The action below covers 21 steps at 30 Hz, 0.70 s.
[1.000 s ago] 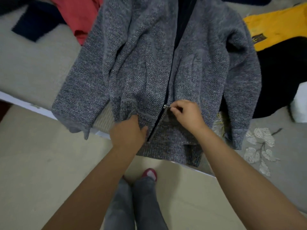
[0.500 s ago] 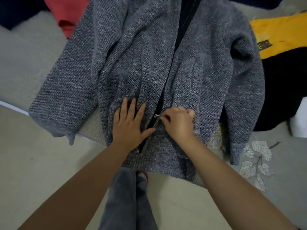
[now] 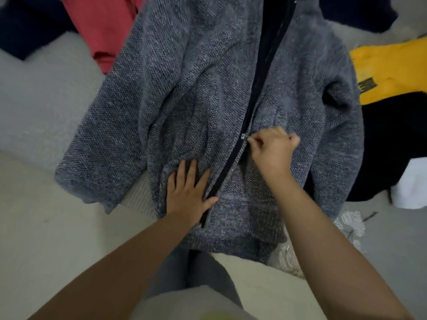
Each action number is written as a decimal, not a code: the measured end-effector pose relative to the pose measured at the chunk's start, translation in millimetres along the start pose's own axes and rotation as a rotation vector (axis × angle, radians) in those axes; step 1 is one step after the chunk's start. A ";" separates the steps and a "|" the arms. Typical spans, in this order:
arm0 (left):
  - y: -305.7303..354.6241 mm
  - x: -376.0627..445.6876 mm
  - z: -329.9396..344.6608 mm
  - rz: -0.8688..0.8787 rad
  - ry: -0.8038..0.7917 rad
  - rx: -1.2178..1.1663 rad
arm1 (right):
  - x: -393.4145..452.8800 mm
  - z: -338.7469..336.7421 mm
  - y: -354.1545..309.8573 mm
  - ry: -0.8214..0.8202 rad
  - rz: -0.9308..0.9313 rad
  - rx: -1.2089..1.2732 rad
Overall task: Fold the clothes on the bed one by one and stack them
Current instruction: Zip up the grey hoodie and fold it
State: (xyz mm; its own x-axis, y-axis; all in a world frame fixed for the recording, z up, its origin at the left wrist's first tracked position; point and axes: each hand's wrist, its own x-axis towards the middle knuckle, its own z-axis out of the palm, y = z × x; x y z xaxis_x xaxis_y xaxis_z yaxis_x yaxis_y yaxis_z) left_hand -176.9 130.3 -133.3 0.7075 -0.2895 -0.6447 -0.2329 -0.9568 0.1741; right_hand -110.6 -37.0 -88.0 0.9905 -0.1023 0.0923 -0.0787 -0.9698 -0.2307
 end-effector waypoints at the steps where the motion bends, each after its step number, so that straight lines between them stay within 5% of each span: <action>1: 0.5 0.9 -1.4 0.005 -0.007 0.002 | 6.2 -0.8 1.8 -0.017 0.006 -0.016; 6: 8.6 -2.3 -24.0 -0.033 -0.014 -0.056 | 21.5 -0.8 6.9 -0.298 -0.020 -0.004; 11: 34.0 20.3 -44.3 -0.002 0.514 -0.248 | 34.0 -1.6 19.5 -0.368 -0.057 0.177; 16: 40.9 70.2 -63.6 -0.065 0.321 -0.162 | 43.9 1.8 32.3 -0.317 -0.164 0.259; 21: 35.2 82.1 -44.1 -0.141 0.271 -0.055 | 45.4 20.1 39.5 -0.146 -0.377 0.060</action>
State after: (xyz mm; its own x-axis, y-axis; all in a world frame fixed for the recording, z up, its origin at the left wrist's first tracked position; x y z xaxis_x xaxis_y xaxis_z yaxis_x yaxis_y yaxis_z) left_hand -97.6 71.7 -147.3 0.8842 -0.1436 -0.4444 -0.0887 -0.9859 0.1421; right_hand -66.4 -75.5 -112.4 0.9547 0.2943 0.0438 0.2951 -0.9183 -0.2638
